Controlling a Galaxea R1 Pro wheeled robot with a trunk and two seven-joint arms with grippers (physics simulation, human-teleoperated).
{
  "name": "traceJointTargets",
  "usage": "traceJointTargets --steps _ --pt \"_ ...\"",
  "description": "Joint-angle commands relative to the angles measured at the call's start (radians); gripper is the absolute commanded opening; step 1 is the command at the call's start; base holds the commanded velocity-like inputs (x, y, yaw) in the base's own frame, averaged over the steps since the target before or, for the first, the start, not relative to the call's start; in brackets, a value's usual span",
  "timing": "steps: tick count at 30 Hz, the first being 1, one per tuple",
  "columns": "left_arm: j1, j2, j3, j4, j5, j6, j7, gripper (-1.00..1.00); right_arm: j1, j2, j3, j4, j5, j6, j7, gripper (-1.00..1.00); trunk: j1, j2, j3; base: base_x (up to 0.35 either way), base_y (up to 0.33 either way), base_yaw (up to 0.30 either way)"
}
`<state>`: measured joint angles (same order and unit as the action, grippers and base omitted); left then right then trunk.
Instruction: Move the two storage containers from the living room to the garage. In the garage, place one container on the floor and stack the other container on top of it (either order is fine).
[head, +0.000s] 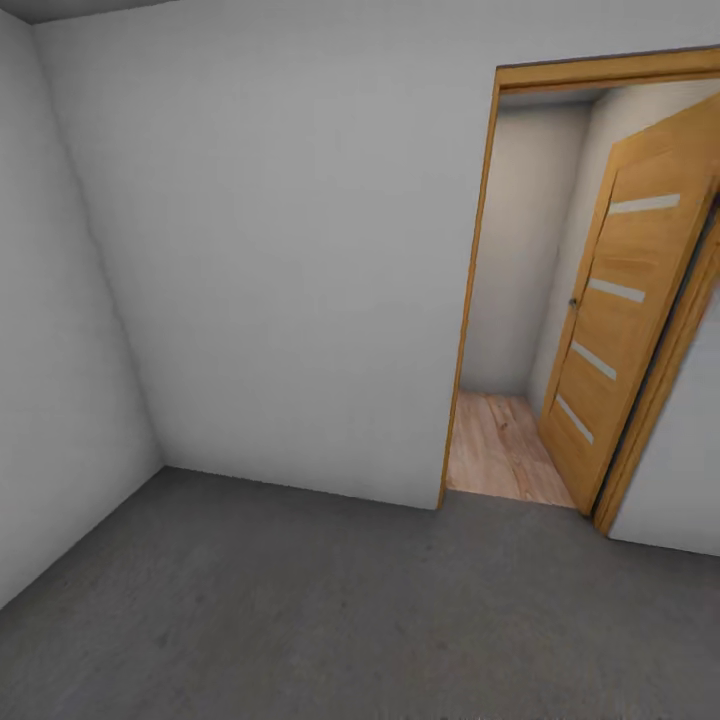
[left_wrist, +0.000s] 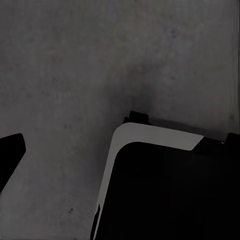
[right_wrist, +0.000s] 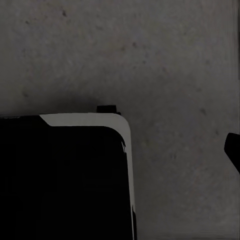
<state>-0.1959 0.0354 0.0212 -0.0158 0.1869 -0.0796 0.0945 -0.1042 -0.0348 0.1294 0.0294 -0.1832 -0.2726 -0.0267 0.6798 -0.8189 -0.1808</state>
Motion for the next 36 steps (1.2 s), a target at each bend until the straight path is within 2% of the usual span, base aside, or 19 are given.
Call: traceJointTargets --steps 1,15,36 --pt "0.0 0.0 0.002 0.0 0.005 -0.003 0.001 1.0 -0.002 0.001 0.008 0.003 -0.01 -0.006 -0.002 1.0 0.0 -0.001 -0.001 0.0 0.0 -0.297" --pt "0.0 0.0 0.001 0.0 0.006 -0.003 0.001 1.0 -0.002 0.005 0.007 0.003 -0.016 -0.015 -0.014 1.0 0.0 -0.001 -0.001 0.0 0.0 -0.298" --pt "0.0 0.0 0.0 0.0 0.006 -0.004 0.001 1.0 -0.002 -0.004 0.006 0.004 -0.016 -0.005 -0.002 1.0 0.0 -0.001 -0.001 0.0 0.0 -0.299"
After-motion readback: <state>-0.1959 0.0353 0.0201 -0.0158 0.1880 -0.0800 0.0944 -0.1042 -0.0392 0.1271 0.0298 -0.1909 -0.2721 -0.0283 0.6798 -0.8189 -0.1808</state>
